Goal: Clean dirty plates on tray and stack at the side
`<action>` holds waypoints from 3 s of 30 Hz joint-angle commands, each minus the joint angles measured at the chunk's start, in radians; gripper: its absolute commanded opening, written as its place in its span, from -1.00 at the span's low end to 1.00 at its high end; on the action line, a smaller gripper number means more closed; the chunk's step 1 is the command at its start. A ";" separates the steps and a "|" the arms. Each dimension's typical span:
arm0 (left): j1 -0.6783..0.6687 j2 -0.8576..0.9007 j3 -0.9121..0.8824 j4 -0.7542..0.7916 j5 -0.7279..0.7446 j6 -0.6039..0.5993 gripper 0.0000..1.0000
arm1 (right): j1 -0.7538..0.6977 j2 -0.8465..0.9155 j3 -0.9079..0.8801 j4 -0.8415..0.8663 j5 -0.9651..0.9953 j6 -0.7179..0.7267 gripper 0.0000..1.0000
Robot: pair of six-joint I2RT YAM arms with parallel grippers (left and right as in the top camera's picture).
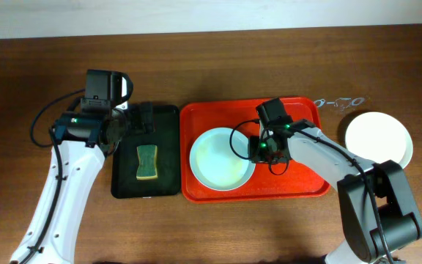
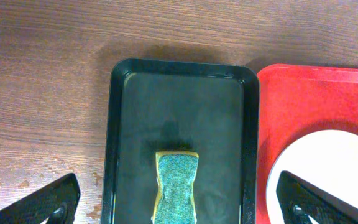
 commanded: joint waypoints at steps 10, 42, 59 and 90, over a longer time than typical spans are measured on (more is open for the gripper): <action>0.000 -0.006 0.012 -0.001 -0.010 -0.013 0.99 | 0.005 0.003 -0.008 0.005 0.017 0.006 -0.57; 0.336 -0.064 0.038 0.014 0.032 -0.092 0.98 | 0.005 0.003 -0.014 0.024 0.002 0.006 -0.31; 0.336 -0.064 0.038 0.014 0.032 -0.092 0.98 | 0.005 0.003 -0.021 0.021 0.013 0.006 -0.92; 0.336 -0.064 0.038 0.014 0.032 -0.092 0.98 | 0.135 -0.089 0.101 0.163 -0.097 0.165 -0.92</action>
